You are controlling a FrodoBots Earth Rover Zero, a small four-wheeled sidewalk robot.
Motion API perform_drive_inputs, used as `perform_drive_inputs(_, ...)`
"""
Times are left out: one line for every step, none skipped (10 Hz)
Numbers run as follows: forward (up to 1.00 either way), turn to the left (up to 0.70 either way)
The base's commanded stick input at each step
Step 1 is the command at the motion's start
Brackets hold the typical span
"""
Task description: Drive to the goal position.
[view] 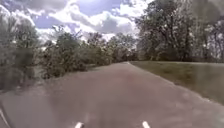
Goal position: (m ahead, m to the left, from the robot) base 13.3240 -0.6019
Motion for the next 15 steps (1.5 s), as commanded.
perform_drive_inputs(1.0, 0.0)
perform_drive_inputs(1.0, 0.0)
perform_drive_inputs(1.0, 0.0)
perform_drive_inputs(1.0, -0.27)
perform_drive_inputs(1.0, -0.27)
perform_drive_inputs(1.0, -0.27)
perform_drive_inputs(1.0, -0.27)
perform_drive_inputs(1.0, 0.0)
perform_drive_inputs(1.0, 0.0)
perform_drive_inputs(1.0, 0.0)
perform_drive_inputs(1.0, 0.0)
perform_drive_inputs(1.0, 0.0)
perform_drive_inputs(1.0, 0.0)
perform_drive_inputs(1.0, 0.0)
perform_drive_inputs(1.0, 0.0)
